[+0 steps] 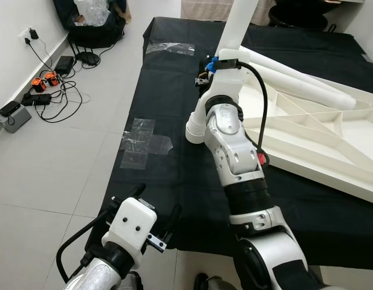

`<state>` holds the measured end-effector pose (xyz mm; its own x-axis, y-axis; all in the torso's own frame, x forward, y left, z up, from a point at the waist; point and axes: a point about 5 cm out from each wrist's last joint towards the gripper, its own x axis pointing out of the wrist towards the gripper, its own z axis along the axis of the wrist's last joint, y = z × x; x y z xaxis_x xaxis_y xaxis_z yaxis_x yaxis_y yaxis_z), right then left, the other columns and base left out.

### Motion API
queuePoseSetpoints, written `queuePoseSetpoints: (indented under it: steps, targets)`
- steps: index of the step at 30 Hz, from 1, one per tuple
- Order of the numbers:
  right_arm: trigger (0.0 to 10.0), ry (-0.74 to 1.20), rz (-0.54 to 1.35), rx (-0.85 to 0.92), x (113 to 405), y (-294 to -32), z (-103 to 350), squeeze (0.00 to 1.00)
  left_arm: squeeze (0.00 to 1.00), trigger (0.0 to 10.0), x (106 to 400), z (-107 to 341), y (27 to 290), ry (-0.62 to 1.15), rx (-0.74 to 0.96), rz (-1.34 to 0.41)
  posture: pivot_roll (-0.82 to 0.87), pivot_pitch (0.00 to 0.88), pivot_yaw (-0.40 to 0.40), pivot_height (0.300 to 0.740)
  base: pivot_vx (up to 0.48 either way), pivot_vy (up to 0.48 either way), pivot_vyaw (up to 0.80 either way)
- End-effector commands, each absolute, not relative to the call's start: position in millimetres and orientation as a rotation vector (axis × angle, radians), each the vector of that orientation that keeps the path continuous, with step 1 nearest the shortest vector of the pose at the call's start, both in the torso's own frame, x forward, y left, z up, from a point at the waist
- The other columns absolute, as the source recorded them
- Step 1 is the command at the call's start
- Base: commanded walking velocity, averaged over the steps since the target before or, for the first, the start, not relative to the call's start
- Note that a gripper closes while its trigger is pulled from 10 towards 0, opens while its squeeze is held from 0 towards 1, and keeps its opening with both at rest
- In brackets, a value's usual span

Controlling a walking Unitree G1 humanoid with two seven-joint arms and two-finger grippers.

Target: Building children table

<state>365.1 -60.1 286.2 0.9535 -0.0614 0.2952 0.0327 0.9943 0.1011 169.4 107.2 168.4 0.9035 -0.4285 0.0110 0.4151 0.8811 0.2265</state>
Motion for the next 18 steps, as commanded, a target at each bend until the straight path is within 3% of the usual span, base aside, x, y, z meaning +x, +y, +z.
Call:
queuePoseSetpoints:
  steps: [1, 8, 12, 18]
  targets:
    - [10.0, -0.245, -0.137, 0.061, 365.1, -67.6, 269.9, 0.00, 0.00, 10.0, 168.4, 164.0, 106.2, -0.045, 0.220, -0.442, 0.11, 0.217, -0.110, 0.740, 0.000, 0.000, 0.00]
    - [10.0, -0.305, -0.128, 0.083, 360.3, -62.3, 280.0, 0.00, 0.00, 10.0, 169.1, 163.9, 106.1, -0.047, 0.221, -0.441, 0.11, 0.213, -0.113, 0.740, 0.000, 0.000, 0.00]
    - [10.0, -0.526, -0.072, 0.139, 352.6, -63.9, 328.8, 0.00, 0.00, 10.0, 171.4, 165.3, 106.1, -0.055, 0.218, -0.437, 0.11, 0.212, -0.115, 0.740, 0.000, 0.000, 0.00]
    - [10.0, -0.557, 0.017, 0.159, 354.4, -63.1, 346.8, 0.00, 0.00, 10.0, 175.8, 168.8, 106.7, -0.067, 0.206, -0.422, 0.11, 0.209, -0.114, 0.740, 0.000, 0.000, 0.00]
